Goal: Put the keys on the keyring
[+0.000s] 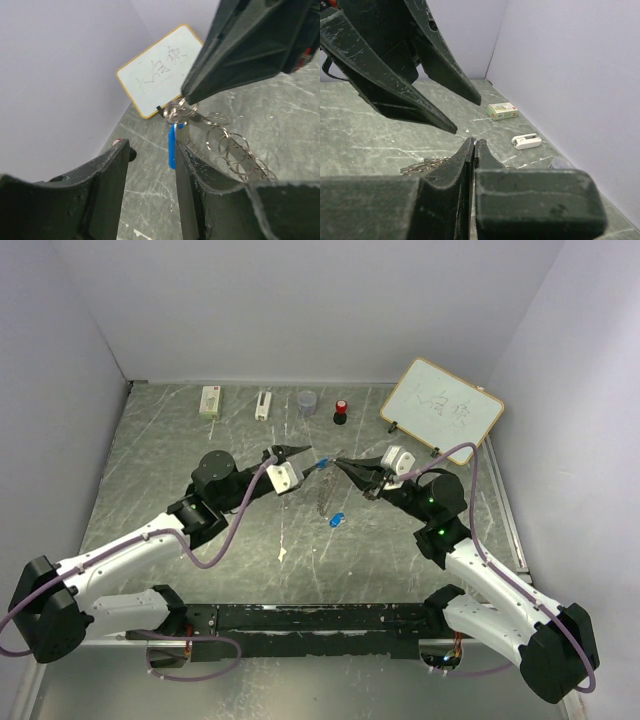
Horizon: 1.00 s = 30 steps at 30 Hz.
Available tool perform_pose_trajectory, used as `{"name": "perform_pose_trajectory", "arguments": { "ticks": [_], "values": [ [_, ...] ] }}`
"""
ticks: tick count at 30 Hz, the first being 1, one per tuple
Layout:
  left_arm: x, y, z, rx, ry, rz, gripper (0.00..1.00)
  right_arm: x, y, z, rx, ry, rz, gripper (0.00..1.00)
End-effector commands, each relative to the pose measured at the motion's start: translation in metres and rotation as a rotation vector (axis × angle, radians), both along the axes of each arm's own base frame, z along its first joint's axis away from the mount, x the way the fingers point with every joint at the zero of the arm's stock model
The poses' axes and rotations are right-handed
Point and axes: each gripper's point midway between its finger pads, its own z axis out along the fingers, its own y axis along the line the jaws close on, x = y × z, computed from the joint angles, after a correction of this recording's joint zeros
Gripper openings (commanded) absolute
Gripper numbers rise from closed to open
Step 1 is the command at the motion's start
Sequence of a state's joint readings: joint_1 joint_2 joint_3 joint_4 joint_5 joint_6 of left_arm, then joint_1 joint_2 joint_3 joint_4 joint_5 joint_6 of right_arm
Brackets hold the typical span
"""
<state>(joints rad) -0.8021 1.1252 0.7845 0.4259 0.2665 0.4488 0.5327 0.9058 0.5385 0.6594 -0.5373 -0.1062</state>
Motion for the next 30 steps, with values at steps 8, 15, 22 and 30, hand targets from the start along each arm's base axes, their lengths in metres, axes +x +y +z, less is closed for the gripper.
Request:
{"name": "perform_pose_trajectory", "arguments": {
  "ticks": [8, 15, 22, 30],
  "values": [
    [-0.022, -0.033, 0.014, 0.019, -0.056, -0.238, 0.52, 0.001, 0.0, 0.024, 0.022, -0.062, 0.0, 0.0],
    [-0.026, -0.039, 0.017, 0.01, -0.055, -0.28, 0.5, 0.002, 0.001, 0.022, 0.015, -0.059, 0.006, 0.0],
    [-0.023, -0.044, 0.016, 0.016, -0.043, -0.288, 0.45, 0.0, 0.002, 0.021, 0.012, -0.058, 0.016, 0.0],
    [-0.015, -0.045, 0.01, 0.036, -0.024, -0.256, 0.39, -0.003, 0.002, 0.025, 0.01, -0.069, 0.027, 0.0]
  ]
}}
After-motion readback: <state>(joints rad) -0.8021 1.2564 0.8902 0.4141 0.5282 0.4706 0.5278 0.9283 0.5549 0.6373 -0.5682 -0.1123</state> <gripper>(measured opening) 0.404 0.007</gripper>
